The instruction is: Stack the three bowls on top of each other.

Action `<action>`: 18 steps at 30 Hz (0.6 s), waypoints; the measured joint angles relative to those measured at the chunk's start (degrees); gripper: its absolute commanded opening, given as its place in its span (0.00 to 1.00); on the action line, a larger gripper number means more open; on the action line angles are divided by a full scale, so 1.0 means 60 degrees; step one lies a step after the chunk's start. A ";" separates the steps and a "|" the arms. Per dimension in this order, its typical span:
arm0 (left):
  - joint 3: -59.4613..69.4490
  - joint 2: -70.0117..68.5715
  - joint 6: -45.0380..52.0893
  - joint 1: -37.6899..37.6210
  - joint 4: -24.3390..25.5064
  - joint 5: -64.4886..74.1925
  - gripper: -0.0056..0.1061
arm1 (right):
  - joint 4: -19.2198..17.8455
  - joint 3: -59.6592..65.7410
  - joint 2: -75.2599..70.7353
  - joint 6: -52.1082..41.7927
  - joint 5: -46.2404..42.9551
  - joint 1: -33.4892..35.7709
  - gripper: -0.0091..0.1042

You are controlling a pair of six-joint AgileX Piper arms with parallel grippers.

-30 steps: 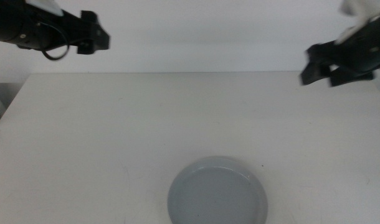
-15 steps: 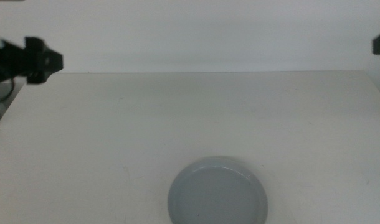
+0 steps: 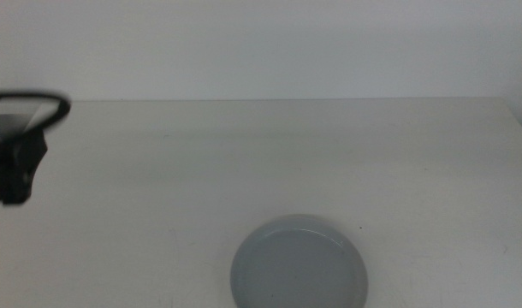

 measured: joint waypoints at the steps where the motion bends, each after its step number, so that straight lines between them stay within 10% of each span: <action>1: 0.0193 -0.0251 0.0000 0.0000 -0.0021 -0.0009 0.99 | -0.0038 0.0296 -0.0274 -0.0009 -0.0221 0.0000 0.52; 18: 0.1020 -0.1955 0.0000 0.0000 -0.0039 0.0397 0.99 | -0.0307 0.2326 -0.1436 0.0000 -0.1062 0.0000 0.52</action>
